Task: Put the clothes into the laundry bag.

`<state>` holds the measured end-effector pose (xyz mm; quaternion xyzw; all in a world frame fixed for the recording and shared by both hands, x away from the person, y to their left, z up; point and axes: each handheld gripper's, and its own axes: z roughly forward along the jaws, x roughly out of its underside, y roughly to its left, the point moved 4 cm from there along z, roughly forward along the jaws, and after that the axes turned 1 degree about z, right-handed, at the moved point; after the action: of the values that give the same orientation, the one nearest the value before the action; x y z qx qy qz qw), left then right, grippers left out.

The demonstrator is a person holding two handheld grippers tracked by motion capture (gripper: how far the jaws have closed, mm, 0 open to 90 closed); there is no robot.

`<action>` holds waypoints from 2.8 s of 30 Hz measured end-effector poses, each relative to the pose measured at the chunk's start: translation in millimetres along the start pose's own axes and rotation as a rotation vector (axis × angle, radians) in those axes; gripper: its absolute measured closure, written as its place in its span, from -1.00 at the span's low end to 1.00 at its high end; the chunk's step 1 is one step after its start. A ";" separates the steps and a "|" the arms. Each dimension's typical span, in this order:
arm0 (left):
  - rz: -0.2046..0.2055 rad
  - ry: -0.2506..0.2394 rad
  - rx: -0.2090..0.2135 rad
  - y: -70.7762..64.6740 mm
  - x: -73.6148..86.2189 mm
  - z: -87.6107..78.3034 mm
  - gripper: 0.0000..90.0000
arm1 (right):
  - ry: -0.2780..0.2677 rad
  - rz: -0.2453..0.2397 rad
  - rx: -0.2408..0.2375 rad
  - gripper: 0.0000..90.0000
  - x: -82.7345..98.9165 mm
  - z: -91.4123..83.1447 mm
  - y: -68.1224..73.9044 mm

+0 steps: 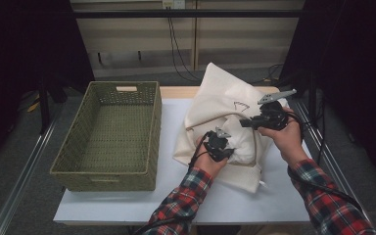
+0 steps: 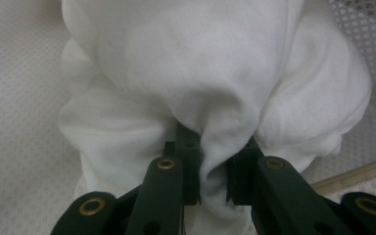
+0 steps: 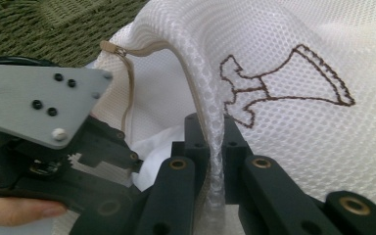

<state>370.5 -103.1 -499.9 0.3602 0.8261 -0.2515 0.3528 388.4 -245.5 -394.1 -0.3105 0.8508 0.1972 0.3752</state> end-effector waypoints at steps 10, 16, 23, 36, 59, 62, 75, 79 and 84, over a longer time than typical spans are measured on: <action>0.009 -0.044 -0.016 1.6 -15.2 9.9 0.77 | -0.004 -0.012 -0.014 0.94 1.4 -5.5 -0.2; 0.012 -0.077 -0.029 6.3 -23.1 13.0 0.77 | -0.002 -0.014 -0.020 0.94 1.8 -5.6 -0.2; 0.011 -0.113 -0.062 15.1 -32.9 15.7 0.77 | -0.003 -0.018 -0.021 0.94 0.1 -6.2 -0.1; 0.020 -0.136 -0.109 27.6 -42.7 12.3 0.72 | -0.010 -0.015 -0.020 0.93 -2.1 -3.5 1.3; 0.012 -0.107 -0.068 25.9 -23.5 -3.4 0.48 | 0.071 0.023 0.139 -0.17 23.3 0.0 -17.9; 0.018 -0.103 -0.071 26.3 -22.6 -4.6 0.48 | 0.070 0.024 0.176 -0.14 24.5 0.4 -24.6; 0.020 -0.101 -0.062 29.4 -17.6 -5.0 0.45 | 0.059 0.069 0.255 -0.21 23.7 10.5 -42.6; 0.030 -0.095 -0.065 29.2 -16.1 -6.3 0.43 | 0.075 0.068 0.252 -0.28 23.6 16.6 -42.8; 0.025 -0.099 -0.062 28.5 -14.6 -5.8 0.38 | 0.087 0.058 0.266 -0.22 25.3 21.7 -44.7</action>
<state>397.4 -87.8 -489.7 0.3467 0.8104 -0.2390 0.4074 416.5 -275.3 -431.9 -0.2417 0.8936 0.0800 0.3698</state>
